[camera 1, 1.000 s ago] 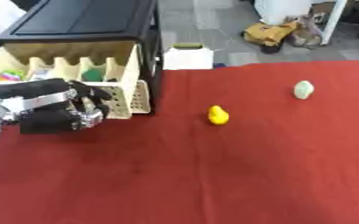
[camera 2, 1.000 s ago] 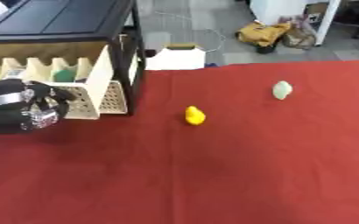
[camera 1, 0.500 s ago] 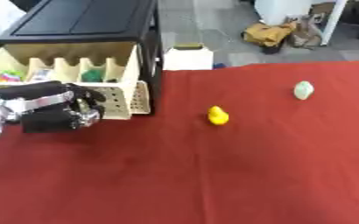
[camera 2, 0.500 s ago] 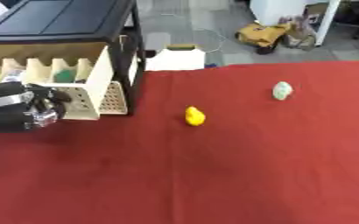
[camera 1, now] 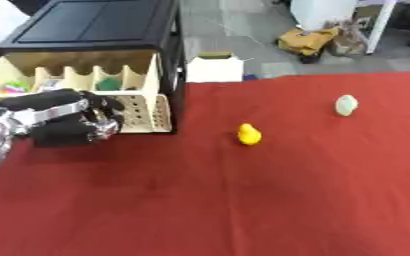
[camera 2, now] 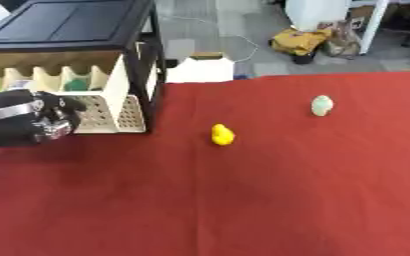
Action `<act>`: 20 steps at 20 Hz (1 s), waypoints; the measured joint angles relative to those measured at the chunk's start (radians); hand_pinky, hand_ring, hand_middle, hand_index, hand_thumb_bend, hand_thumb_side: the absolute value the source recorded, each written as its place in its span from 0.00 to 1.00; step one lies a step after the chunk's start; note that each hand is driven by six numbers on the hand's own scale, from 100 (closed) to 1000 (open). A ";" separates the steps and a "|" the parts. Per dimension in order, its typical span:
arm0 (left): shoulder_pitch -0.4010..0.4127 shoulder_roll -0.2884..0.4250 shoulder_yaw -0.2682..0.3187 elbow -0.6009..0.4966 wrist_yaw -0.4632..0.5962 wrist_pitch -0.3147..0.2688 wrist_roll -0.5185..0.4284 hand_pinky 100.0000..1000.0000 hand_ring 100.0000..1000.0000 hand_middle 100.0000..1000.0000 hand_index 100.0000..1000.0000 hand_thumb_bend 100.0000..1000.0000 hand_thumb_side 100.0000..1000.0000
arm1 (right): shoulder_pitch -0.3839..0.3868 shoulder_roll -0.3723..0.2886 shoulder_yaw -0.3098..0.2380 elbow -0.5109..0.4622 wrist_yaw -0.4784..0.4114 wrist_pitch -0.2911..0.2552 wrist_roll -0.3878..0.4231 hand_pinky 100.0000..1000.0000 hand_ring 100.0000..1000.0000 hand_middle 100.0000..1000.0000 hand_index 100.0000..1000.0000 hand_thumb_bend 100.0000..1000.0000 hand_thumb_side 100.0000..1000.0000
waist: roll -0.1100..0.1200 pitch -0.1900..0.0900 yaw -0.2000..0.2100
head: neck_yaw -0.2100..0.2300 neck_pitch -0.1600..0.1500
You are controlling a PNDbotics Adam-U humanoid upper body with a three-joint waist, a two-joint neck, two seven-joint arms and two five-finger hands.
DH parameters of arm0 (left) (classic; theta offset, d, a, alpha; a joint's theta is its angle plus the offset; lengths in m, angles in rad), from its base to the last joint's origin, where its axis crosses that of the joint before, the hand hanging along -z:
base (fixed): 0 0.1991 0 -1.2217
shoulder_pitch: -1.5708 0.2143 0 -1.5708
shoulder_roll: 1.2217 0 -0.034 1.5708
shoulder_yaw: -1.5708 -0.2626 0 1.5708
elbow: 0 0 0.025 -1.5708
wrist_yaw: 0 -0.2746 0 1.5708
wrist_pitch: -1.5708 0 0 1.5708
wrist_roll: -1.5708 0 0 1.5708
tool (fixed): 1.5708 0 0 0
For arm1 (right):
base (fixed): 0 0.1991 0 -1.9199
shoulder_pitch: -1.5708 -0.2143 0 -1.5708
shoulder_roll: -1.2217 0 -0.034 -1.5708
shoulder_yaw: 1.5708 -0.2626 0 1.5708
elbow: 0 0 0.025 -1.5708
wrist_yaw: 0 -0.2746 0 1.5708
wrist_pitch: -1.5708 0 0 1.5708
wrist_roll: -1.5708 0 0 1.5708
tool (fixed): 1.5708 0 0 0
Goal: Pick up objects from table and place into drawer.
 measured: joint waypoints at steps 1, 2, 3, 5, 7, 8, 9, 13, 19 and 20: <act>-0.001 -0.002 0.000 0.004 -0.004 -0.003 0.004 0.37 0.70 0.82 0.98 0.00 1.00 | 0.000 0.001 -0.001 0.000 0.000 0.000 0.000 0.65 0.69 0.52 0.73 0.05 0.59 | 0.000 0.000 0.000 | 0.000 -0.001; -0.002 -0.005 0.000 0.009 -0.008 -0.006 0.007 0.37 0.70 0.82 0.98 0.00 1.00 | -0.001 0.001 -0.001 0.000 0.000 0.000 0.000 0.65 0.69 0.52 0.73 0.05 0.59 | 0.000 0.000 0.000 | 0.000 -0.002; -0.005 -0.005 0.000 0.012 -0.011 -0.007 0.009 0.37 0.70 0.82 0.98 0.00 1.00 | -0.001 0.001 -0.002 0.000 0.000 0.000 0.000 0.65 0.69 0.52 0.73 0.05 0.59 | 0.000 0.000 0.000 | 0.001 -0.003; -0.008 -0.005 0.000 0.020 -0.019 -0.010 0.013 0.38 0.70 0.82 0.98 0.00 1.00 | -0.002 0.001 -0.004 0.000 0.000 0.000 -0.001 0.65 0.69 0.52 0.73 0.05 0.59 | 0.000 0.000 -0.001 | 0.001 -0.003; -0.011 -0.006 0.000 0.028 -0.026 -0.013 0.018 0.38 0.71 0.82 0.98 0.00 1.00 | -0.003 0.001 -0.004 0.000 0.000 0.001 -0.002 0.65 0.69 0.52 0.73 0.05 0.59 | 0.000 0.001 -0.001 | 0.001 -0.003; -0.014 -0.006 0.000 0.033 -0.032 -0.015 0.020 0.38 0.71 0.82 0.98 0.00 1.00 | -0.005 0.001 -0.004 0.000 0.000 0.002 -0.002 0.65 0.69 0.52 0.73 0.05 0.59 | 0.000 0.001 -0.001 | 0.001 -0.003; -0.018 -0.006 0.000 0.040 -0.039 -0.016 0.024 0.38 0.71 0.82 0.98 0.00 1.00 | -0.005 0.001 -0.004 0.000 0.000 0.003 -0.003 0.65 0.69 0.52 0.73 0.05 0.59 | 0.000 0.002 -0.002 | 0.001 -0.004; -0.028 -0.014 0.007 0.065 -0.071 -0.025 0.039 0.39 0.72 0.82 0.97 0.00 1.00 | -0.005 0.001 -0.004 0.000 0.000 0.003 -0.004 0.65 0.69 0.52 0.73 0.05 0.59 | 0.001 0.006 -0.006 | 0.001 -0.005; -0.036 -0.014 0.017 0.090 -0.097 -0.039 0.060 0.39 0.71 0.81 0.96 0.00 1.00 | -0.006 0.001 -0.004 0.000 0.000 0.003 -0.004 0.65 0.69 0.52 0.73 0.05 0.59 | 0.001 0.013 -0.006 | 0.001 -0.010; -0.036 -0.015 0.018 0.092 -0.099 -0.040 0.062 0.39 0.71 0.81 0.96 0.00 1.00 | -0.006 0.001 -0.004 0.000 0.000 0.003 -0.004 0.65 0.69 0.52 0.73 0.05 0.59 | 0.001 0.013 -0.007 | 0.001 -0.012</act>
